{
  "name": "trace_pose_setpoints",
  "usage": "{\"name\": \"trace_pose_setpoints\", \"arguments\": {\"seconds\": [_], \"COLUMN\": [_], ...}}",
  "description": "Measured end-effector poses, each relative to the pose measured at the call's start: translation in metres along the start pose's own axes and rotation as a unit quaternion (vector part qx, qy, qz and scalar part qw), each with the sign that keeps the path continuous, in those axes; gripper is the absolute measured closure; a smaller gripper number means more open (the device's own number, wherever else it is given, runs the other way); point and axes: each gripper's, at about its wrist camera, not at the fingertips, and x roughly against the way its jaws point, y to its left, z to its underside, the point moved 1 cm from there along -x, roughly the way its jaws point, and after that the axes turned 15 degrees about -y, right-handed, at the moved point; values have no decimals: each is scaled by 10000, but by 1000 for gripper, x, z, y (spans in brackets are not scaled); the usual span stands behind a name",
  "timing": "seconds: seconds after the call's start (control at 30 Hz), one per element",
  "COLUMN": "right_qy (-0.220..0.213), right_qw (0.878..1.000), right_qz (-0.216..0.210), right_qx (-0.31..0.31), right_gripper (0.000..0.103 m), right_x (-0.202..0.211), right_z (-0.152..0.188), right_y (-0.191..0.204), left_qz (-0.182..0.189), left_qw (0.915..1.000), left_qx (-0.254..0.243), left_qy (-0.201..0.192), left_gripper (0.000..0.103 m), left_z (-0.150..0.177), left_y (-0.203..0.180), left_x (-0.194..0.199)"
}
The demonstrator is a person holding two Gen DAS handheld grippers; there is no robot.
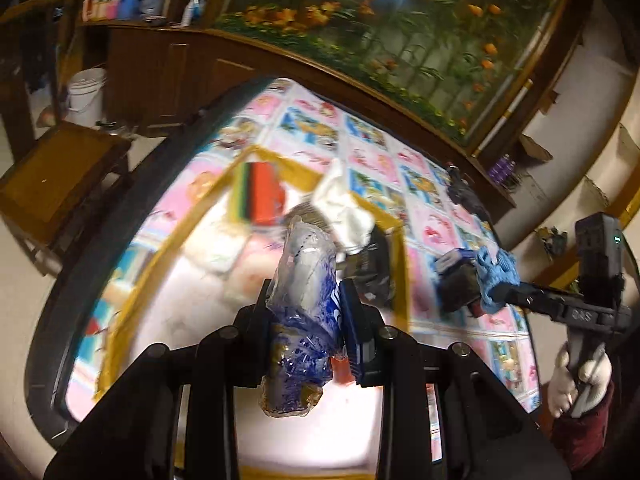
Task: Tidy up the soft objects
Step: 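Carry bag and knitted cloth over the tray and open both grippers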
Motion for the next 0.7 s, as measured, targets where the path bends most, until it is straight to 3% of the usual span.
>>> {"name": "trace_pose_setpoints", "arguments": {"seconds": [0.13,0.3,0.53,0.6,0.67,0.7], "right_qy": [280,536,652,562,530,532], "right_qw": [9984,9949,9924,9912,9901,9902], "right_qz": [-444,-682,-422,-180,-63,-57], "right_qx": [216,511,953,1187,1297,1292], "right_gripper": [59,59,59,59,58,57], "right_x": [-24,-48,-76,-77,-78,-80], "right_z": [32,63,87,89,90,92], "right_y": [48,87,112,114,116,119], "left_qz": [-239,-361,-802,-769,-753,-713], "left_qw": [9994,9987,9968,9969,9967,9967], "left_qx": [198,357,28,149,297,380], "left_qy": [-135,-68,29,17,-16,-57], "left_gripper": [75,75,74,69,56,55], "left_z": [12,26,44,45,46,46], "left_y": [24,35,45,51,55,58], "left_x": [8,10,12,12,13,15]}}
